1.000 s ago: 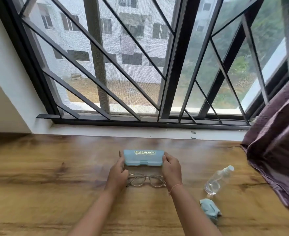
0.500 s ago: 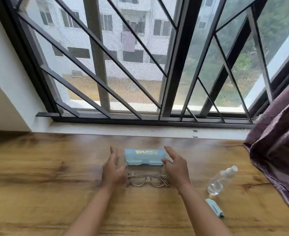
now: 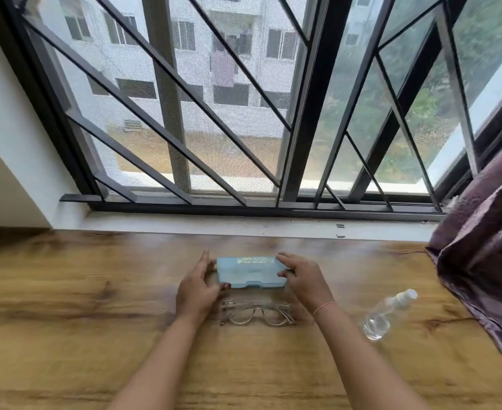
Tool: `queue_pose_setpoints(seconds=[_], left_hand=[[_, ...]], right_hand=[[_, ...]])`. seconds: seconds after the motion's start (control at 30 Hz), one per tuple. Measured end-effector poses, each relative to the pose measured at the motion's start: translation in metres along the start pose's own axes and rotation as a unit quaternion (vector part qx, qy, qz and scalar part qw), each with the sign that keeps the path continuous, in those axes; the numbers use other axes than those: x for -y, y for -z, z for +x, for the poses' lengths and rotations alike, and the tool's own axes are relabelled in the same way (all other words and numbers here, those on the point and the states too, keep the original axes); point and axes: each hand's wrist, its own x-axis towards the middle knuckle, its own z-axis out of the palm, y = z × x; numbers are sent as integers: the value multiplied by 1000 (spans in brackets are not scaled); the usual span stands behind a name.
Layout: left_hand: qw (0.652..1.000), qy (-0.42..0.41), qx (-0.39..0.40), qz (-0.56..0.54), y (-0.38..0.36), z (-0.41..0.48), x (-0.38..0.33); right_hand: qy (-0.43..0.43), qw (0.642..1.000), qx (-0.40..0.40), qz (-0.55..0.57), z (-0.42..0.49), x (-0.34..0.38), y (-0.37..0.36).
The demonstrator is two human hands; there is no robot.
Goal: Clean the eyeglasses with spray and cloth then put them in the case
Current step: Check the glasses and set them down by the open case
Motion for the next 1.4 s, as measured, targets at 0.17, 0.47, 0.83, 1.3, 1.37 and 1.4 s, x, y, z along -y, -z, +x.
queue_pose_setpoints(seconds=[0.17, 0.47, 0.83, 1.3, 1.37, 1.4], left_hand=[[997, -27, 22, 73, -3, -3, -2], [991, -47, 38, 120, -1, 0, -2], [978, -49, 68, 190, -2, 7, -2], [979, -53, 58, 189, -3, 6, -2], [979, -50, 59, 187, -2, 6, -2], [980, -49, 60, 186, -2, 5, -3]], right_hand=[[-6, 1000, 6, 2, 17, 3, 8], [-37, 999, 35, 1, 46, 8, 10], [-6, 1000, 18, 20, 39, 3, 4], [26, 991, -77, 103, -59, -53, -15], [21, 992, -53, 112, -61, -57, -16], [21, 992, -44, 116, -61, -58, -15]])
